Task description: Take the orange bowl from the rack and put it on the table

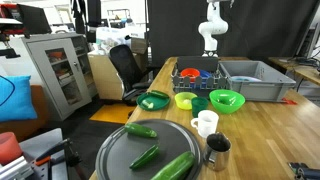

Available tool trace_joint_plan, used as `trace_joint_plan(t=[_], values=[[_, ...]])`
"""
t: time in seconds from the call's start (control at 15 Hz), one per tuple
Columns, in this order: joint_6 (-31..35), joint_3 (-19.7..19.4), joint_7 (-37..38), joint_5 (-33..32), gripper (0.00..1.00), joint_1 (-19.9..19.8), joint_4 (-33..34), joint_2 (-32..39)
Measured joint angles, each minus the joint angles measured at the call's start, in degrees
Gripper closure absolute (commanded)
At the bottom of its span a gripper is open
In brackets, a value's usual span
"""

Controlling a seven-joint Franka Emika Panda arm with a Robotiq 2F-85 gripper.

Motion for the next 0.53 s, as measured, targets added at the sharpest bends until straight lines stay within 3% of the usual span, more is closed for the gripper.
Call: trace_joint_plan(t=[0.53], values=[[0.1,0.7,0.1,0.0,0.0,-0.1,0.0,0.2]])
